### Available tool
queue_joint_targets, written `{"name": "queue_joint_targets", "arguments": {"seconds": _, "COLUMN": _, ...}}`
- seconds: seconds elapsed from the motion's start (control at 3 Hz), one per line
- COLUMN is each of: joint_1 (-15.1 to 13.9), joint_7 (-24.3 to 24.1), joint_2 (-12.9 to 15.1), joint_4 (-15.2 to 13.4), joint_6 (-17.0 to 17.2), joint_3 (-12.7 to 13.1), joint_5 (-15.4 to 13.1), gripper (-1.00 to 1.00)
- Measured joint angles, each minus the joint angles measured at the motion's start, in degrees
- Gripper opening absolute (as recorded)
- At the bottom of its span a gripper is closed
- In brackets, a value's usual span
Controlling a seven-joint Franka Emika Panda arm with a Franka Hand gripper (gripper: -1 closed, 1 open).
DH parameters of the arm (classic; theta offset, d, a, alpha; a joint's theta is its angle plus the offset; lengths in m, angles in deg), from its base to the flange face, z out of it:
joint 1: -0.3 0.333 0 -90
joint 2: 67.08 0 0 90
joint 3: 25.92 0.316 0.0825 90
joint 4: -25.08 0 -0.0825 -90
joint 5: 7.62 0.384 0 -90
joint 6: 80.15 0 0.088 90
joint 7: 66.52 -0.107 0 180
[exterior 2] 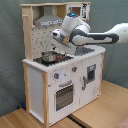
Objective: Play with the kitchen
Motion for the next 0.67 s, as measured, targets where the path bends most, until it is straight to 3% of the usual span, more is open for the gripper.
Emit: {"name": "queue_joint_targets", "arguments": {"seconds": 0.67, "joint_1": -7.6, "joint_7": 2.3, "joint_2": 0.0, "joint_4": 6.4, "joint_6": 2.7, "joint_3": 6.0, "joint_5": 0.7, "gripper": 1.00}}
